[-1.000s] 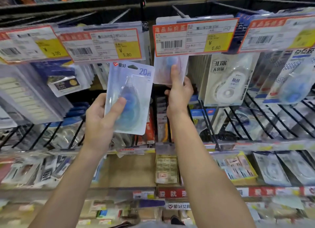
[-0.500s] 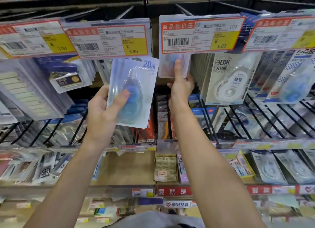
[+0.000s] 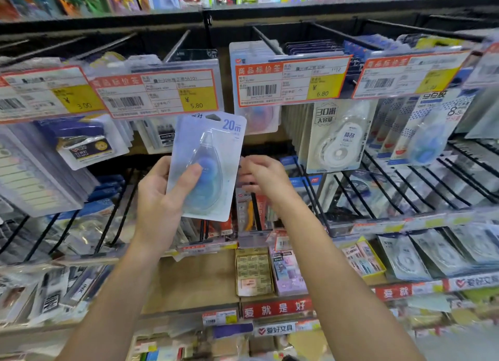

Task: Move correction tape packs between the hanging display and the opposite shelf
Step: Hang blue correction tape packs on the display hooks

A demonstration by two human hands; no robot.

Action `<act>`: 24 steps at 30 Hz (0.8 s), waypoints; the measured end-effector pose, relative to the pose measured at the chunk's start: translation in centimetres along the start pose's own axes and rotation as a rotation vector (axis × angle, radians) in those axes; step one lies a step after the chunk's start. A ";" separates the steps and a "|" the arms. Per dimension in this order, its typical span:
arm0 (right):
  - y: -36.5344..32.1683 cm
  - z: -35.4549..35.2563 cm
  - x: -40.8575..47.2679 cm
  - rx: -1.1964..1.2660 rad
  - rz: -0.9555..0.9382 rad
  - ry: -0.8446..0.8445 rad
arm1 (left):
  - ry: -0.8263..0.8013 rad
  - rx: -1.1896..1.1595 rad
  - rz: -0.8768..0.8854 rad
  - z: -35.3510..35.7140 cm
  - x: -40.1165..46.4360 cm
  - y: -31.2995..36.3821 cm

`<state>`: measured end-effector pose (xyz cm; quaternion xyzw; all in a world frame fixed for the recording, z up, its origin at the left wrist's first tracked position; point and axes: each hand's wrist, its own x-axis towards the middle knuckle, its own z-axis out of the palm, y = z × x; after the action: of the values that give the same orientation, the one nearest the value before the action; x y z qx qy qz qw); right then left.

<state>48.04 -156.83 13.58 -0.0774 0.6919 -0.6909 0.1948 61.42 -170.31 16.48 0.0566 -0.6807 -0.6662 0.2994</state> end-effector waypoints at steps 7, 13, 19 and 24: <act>1.0 -3.1 -4.7 -0.695 -0.220 -0.125 | -0.041 -0.027 0.013 1.7 -0.1 0.0; 2.3 -6.0 -6.0 -1.048 -0.301 0.145 | -0.116 -0.050 0.026 3.9 -0.6 0.1; 3.5 -6.9 -5.8 -1.335 -0.218 0.139 | -0.161 -0.046 0.061 5.6 -0.7 0.7; 4.9 -7.0 -5.3 -1.323 -0.271 0.142 | -0.162 -0.037 0.092 6.2 -0.2 1.3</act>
<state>51.00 -148.16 9.44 -0.2206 0.9643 -0.1438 -0.0278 59.00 -164.62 18.03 -0.0343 -0.6923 -0.6665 0.2744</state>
